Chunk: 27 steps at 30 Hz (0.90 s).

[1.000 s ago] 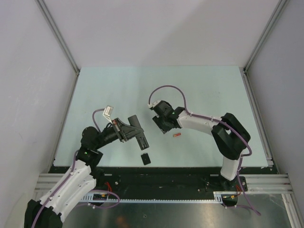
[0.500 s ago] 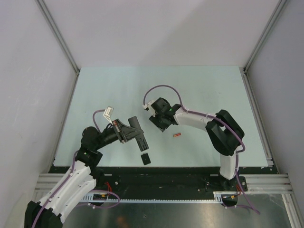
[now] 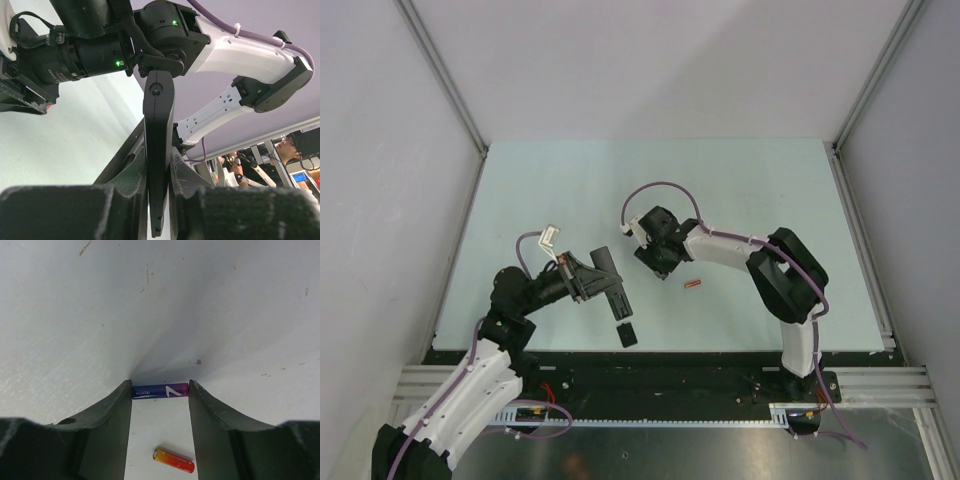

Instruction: Load the batteries into the remote control

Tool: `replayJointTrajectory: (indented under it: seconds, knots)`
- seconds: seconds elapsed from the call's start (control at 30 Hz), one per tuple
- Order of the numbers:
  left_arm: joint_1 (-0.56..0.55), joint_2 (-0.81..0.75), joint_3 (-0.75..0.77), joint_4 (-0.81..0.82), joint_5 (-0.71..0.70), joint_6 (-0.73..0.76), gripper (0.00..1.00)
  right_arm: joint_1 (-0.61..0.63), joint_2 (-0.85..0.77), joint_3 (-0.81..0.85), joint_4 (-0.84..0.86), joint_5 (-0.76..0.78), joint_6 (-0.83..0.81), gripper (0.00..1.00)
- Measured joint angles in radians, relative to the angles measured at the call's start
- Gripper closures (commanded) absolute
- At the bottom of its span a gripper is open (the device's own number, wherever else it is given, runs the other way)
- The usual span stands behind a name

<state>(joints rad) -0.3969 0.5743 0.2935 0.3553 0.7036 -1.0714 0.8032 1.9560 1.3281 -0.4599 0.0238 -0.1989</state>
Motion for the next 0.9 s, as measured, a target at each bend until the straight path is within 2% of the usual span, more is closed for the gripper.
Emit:
replayJointTrajectory:
  seconds: [0.2, 0.63, 0.9]
  knots:
    - [0.000, -0.001, 0.000, -0.002, 0.001, 0.000, 1.00, 0.006, 0.003, 0.005, -0.005, 0.013, 0.009, 0.37]
    - [0.000, -0.008, 0.000, -0.008, 0.006, 0.001, 1.00, 0.036, 0.002, 0.019, -0.039, 0.110, 0.060, 0.33]
    - [0.000, -0.013, 0.000, -0.018, 0.006, 0.004, 1.00, 0.031, -0.092, 0.021, -0.042, 0.150, 0.225, 0.34]
